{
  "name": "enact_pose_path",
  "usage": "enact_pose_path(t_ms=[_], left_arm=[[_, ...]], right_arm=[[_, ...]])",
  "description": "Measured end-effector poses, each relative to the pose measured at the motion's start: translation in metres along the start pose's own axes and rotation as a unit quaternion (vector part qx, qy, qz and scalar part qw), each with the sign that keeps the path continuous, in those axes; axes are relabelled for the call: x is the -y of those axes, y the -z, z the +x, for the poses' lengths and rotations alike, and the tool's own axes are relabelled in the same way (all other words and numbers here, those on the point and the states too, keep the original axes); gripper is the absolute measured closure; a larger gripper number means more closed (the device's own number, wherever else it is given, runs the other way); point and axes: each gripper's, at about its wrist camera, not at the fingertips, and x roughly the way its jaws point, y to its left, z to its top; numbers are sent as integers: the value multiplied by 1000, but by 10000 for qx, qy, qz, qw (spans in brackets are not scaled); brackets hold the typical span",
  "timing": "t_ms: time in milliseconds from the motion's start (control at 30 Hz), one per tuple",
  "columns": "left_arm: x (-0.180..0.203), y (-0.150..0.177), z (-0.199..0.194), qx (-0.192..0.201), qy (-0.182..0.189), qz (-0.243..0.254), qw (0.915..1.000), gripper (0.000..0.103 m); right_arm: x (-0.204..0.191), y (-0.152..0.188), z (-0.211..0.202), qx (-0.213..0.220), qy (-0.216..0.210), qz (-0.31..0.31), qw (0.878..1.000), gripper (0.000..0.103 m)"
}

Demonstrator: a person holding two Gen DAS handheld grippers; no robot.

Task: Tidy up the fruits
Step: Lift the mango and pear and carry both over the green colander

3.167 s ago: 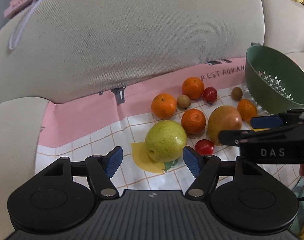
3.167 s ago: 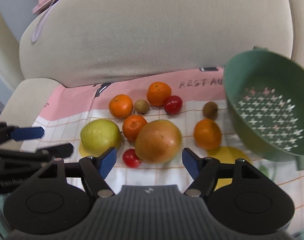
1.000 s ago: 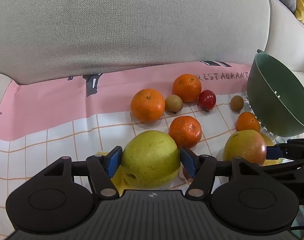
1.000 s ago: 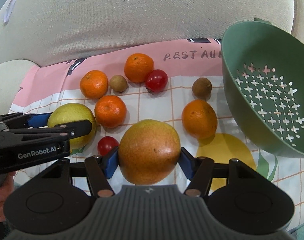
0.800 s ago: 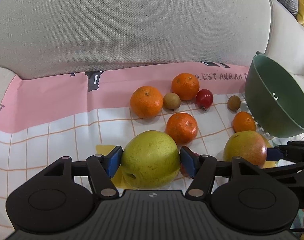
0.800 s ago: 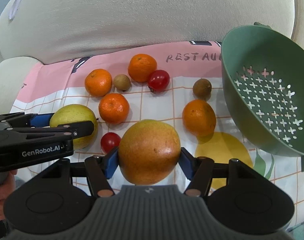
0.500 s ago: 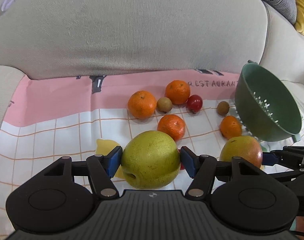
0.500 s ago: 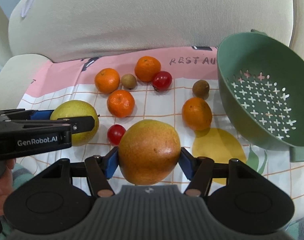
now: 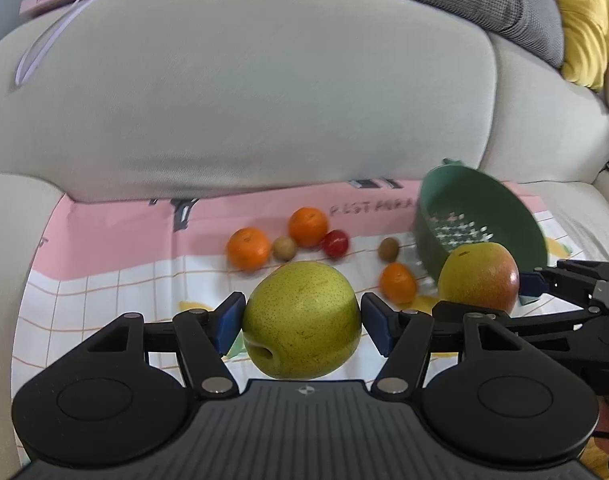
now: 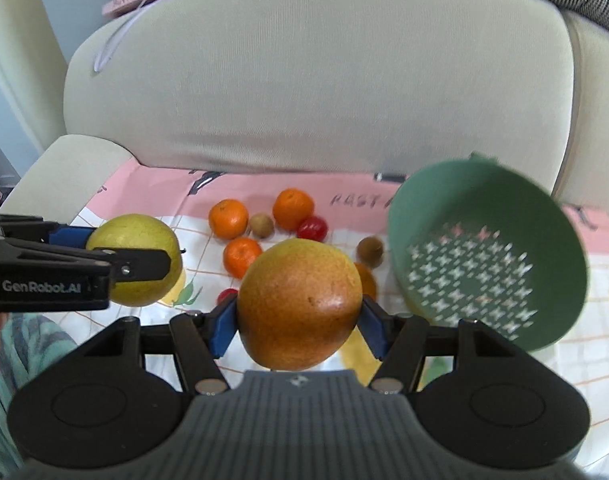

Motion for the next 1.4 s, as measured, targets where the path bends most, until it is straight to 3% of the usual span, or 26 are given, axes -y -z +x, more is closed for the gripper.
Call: enact_pose_path(t_ms=[333,567,933,1400], left_arm=[[54,-26,-4,120,313,199,9992,30],[92,-48,11,112,599,455,9971,30],[143,-78,52,-141,1013,936,9903,30],[172,-80,97,-652,1071,1389,9823,30]], right_arm=[[53,-14,-30,227,278,-274,9990,42],[90,-23,-30,125,572,-502,9970,42],[146,-37,-7,-383,668,-697,9946,42],[177,-39,42,-1208,431,-1117,9854,42]])
